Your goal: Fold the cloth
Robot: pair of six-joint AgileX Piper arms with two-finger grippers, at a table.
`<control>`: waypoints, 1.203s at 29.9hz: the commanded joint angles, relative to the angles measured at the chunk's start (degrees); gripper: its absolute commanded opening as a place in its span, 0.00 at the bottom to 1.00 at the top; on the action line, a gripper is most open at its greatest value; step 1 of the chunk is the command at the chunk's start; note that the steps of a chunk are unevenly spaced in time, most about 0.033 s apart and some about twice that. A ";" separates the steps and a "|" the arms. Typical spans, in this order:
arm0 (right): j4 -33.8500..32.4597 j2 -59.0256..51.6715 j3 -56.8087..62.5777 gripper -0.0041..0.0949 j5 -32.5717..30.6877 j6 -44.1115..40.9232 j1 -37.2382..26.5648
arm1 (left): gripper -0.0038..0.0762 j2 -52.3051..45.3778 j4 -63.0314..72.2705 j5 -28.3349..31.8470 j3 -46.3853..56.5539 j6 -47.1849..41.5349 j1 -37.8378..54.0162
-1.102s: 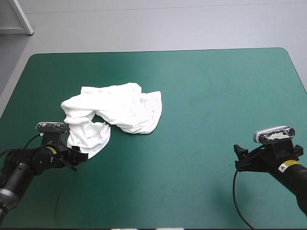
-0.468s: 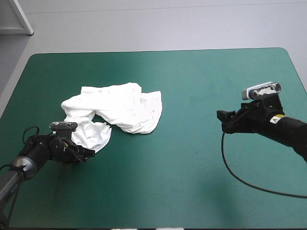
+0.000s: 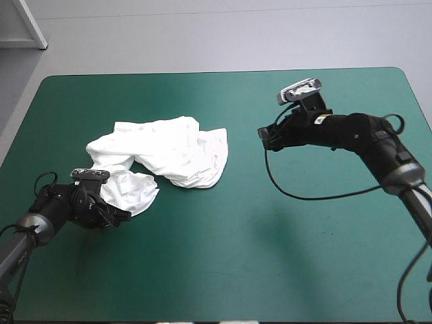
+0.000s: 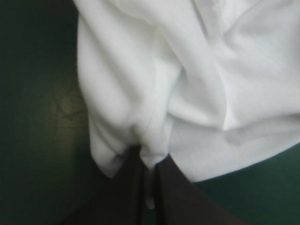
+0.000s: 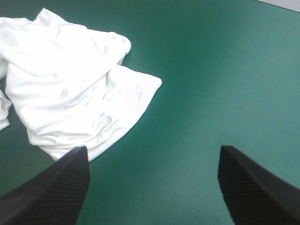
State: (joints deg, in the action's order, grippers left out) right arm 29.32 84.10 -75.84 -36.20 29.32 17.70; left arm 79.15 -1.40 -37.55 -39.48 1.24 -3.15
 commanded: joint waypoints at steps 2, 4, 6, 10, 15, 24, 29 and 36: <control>-1.05 5.74 -7.46 0.75 3.52 -1.75 2.10 | 0.07 2.12 3.51 5.60 0.75 -0.01 -0.34; -1.00 9.40 -10.50 0.75 3.28 -1.75 2.72 | 0.07 2.21 4.03 6.02 0.75 -0.01 -0.34; -1.27 13.10 -13.84 0.75 2.75 -1.75 3.68 | 0.07 2.21 4.21 6.58 0.75 -0.01 -0.34; -3.81 19.83 -20.42 0.75 1.55 -2.48 6.47 | 0.07 2.21 4.64 7.19 0.75 -0.01 -0.34; -9.44 28.58 -28.60 0.75 -1.23 -7.22 9.41 | 0.07 2.21 4.64 7.08 0.75 -0.24 -0.34; -14.54 37.69 -34.70 0.75 0.94 -12.75 10.11 | 0.07 2.21 4.41 7.08 0.75 -0.14 -0.34; -13.01 40.33 -35.45 0.75 0.94 -12.63 10.11 | 0.07 2.21 4.41 7.22 0.75 -0.14 -0.34; -10.05 41.21 -35.45 0.41 1.03 -12.63 10.11 | 0.07 2.21 4.41 7.63 0.75 -0.14 -0.34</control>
State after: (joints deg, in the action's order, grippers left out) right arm 17.58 128.64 -109.58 -36.77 16.71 27.86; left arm 79.21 -0.98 -37.36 -39.51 1.47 -3.05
